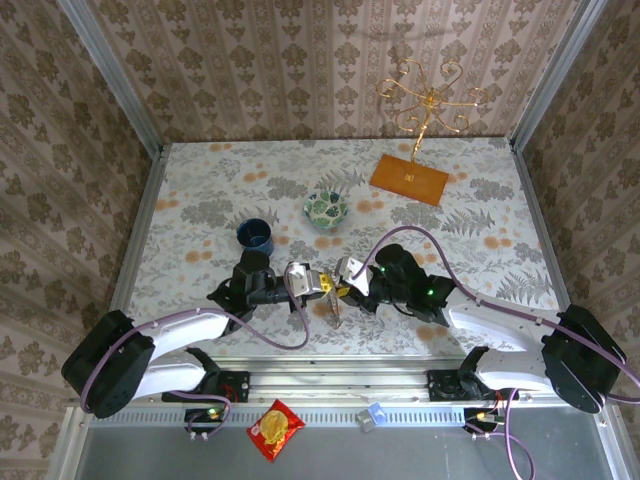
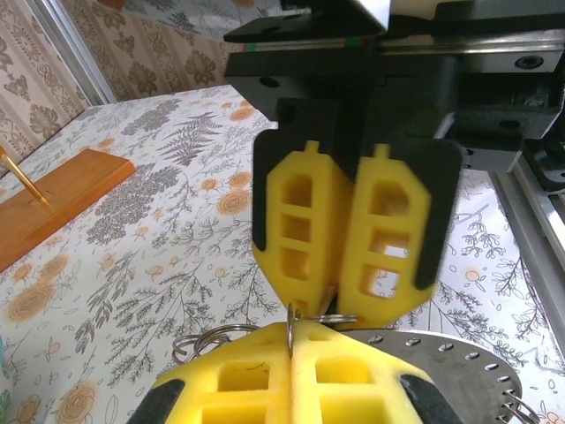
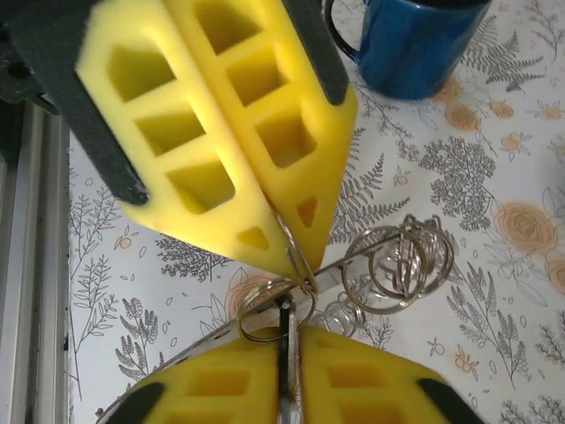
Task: Put the keys on the keyring
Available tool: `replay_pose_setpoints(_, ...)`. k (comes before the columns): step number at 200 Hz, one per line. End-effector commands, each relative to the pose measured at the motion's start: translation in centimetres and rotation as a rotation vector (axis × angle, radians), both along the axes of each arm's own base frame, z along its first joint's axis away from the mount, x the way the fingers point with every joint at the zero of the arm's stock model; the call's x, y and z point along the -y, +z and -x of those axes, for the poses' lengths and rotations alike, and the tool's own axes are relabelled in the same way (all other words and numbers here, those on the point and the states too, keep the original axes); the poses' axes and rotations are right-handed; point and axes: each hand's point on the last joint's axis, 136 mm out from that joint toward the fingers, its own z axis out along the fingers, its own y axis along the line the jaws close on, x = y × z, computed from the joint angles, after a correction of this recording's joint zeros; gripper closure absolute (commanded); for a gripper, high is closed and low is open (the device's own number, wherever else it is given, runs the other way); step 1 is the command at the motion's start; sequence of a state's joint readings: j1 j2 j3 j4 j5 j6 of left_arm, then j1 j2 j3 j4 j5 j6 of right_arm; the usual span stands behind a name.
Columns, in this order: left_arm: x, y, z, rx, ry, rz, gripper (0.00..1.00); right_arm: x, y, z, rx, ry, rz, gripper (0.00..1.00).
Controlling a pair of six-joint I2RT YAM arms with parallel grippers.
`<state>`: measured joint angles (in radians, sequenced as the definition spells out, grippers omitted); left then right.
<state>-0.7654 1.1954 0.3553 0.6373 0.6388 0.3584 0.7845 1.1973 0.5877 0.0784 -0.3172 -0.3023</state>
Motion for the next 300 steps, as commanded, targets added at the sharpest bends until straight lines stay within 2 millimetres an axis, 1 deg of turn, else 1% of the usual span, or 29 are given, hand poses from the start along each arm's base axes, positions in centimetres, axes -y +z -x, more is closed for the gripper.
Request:
replay_pose_setpoints(1, 0.0, 1.0, -0.2, 0.000, 0.027, 0.044, 1.00, 0.1, 0.6, -0.4, 0.053, -0.001, 0.024, 0.95)
replay_pose_setpoints(16, -0.2, 1.0, -0.3, -0.007, 0.040, 0.047, 1.00, 0.8, 0.1, -0.3, 0.059, 0.000, 0.066, 1.00)
replay_pose_setpoints(47, -0.2, 1.2, -0.5, -0.035, 0.059, 0.074, 1.00, 1.4, -0.9, -0.8, 0.070, -0.017, 0.133, 1.00)
replay_pose_setpoints(71, -0.1, 1.4, -0.7, -0.053, 0.072, 0.099, 1.00, 1.0, -1.3, -1.3, 0.064, -0.018, 0.153, 1.00)
replay_pose_setpoints(92, 0.0, 1.7, -1.1, -0.066, 0.092, 0.120, 1.00, 0.3, -1.5, -1.2, 0.059, 0.002, 0.155, 1.00)
replay_pose_setpoints(122, 0.3, 2.4, -1.6, -0.074, 0.121, 0.159, 1.00, 0.1, -1.7, -1.3, 0.050, -0.005, 0.157, 1.00)
replay_pose_setpoints(126, 0.4, 2.4, -1.6, -0.076, 0.122, 0.161, 1.00, 0.0, -1.7, -1.4, 0.049, -0.007, 0.154, 0.98)
replay_pose_setpoints(132, 0.5, 2.5, -1.7, -0.077, 0.126, 0.167, 1.00, 0.1, -1.5, -1.4, 0.049, -0.012, 0.147, 0.92)
replay_pose_setpoints(146, 0.7, 2.8, -1.6, -0.082, 0.124, 0.176, 1.00, 0.2, -1.0, -1.3, 0.054, -0.025, 0.119, 0.78)
replay_pose_setpoints(153, 0.7, 2.8, -1.5, -0.087, 0.122, 0.179, 1.00, 0.4, -0.6, -1.3, 0.053, -0.033, 0.095, 0.73)
replay_pose_setpoints(174, 0.7, 3.3, -1.5, -0.091, 0.123, 0.199, 1.00, 1.0, 0.8, -1.2, 0.034, -0.045, 0.004, 0.67)
replay_pose_setpoints(186, 0.7, 3.6, -1.5, -0.093, 0.119, 0.214, 1.00, 1.2, 1.7, -0.7, 0.019, -0.030, -0.040, 0.65)
replay_pose_setpoints(210, 0.5, 4.2, -1.5, -0.111, 0.100, 0.248, 1.00, 1.4, 4.2, -0.1, 0.016, 0.000, -0.144, 0.65)
replay_pose_setpoints(240, 0.4, 5.1, -1.3, -0.126, 0.057, 0.292, 1.00, 1.9, 6.9, -0.8, 0.086, -0.015, -0.236, 0.65)
replay_pose_setpoints(243, 0.3, 5.2, -1.4, -0.127, 0.059, 0.297, 1.00, 2.0, 7.1, -0.9, 0.094, -0.018, -0.240, 0.65)
replay_pose_setpoints(248, 0.4, 5.4, -1.0, -0.128, 0.028, 0.300, 1.00, 2.1, 7.4, -1.0, 0.106, -0.022, -0.244, 0.65)
replay_pose_setpoints(271, 0.4, 5.9, -0.7, -0.120, -0.006, 0.310, 1.00, 2.5, 8.1, -1.3, 0.145, -0.024, -0.253, 0.66)
replay_pose_setpoints(300, 0.4, 6.9, -0.2, -0.082, -0.045, 0.323, 1.00, 2.2, 8.1, -0.8, 0.146, 0.017, -0.239, 0.67)
